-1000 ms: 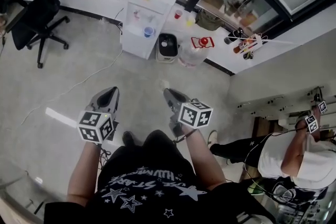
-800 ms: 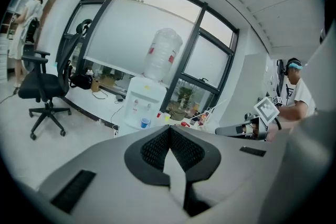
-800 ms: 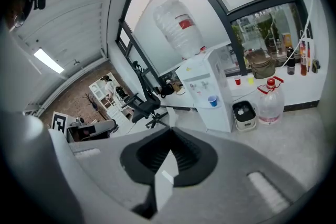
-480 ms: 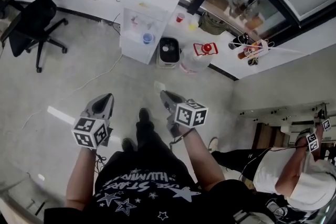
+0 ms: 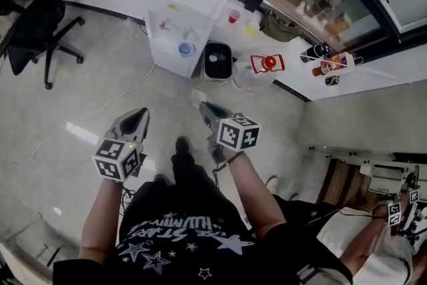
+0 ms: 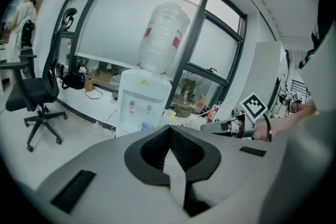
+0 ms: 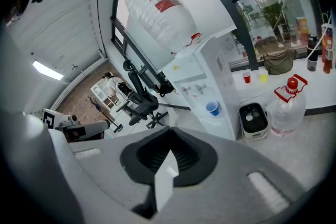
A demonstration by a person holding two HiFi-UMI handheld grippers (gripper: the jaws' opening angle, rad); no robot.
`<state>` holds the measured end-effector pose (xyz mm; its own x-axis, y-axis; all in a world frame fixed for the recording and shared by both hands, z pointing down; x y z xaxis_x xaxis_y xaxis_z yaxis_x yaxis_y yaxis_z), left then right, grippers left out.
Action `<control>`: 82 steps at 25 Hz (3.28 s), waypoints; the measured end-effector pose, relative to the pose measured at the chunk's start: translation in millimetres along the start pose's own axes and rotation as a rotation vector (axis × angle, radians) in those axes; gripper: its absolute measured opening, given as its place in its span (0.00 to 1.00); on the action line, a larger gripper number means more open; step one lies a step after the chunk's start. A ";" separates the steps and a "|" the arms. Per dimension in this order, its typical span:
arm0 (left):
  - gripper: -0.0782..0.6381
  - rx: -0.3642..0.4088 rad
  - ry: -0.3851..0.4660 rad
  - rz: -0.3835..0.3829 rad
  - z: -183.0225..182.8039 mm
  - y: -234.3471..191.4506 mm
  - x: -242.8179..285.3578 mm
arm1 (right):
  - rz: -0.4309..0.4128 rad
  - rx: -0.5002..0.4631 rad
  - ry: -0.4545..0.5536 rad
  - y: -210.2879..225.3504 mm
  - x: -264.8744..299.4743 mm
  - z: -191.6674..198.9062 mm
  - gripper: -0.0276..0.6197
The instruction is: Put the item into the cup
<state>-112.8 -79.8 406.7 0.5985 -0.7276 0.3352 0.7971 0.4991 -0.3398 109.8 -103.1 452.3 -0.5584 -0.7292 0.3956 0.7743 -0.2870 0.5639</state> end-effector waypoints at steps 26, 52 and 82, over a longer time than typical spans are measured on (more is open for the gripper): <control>0.12 -0.123 -0.014 -0.061 44.8 -94.7 141.1 | 0.063 0.054 -0.034 96.4 124.1 -3.2 0.04; 0.12 -0.151 -0.128 0.106 77.3 -214.7 254.4 | 0.255 0.146 0.044 176.8 286.5 -0.1 0.05; 0.12 -0.201 -0.166 0.113 96.9 -244.8 294.9 | 0.395 0.146 -0.043 229.9 350.0 15.2 0.05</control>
<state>-123.7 -370.9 673.9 0.7005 -0.5777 0.4190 0.7029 0.4568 -0.5453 87.8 -414.8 731.4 -0.2414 -0.7378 0.6304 0.8829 0.1027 0.4583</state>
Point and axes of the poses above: the fingertips, and each gripper's own axes: x forward along the fingers, y to its right, z out of its underside, the point moved 5 cm from there along -x, backward along the fingers, and after that the axes turned 9 degrees about y, right-handed, at the moved point
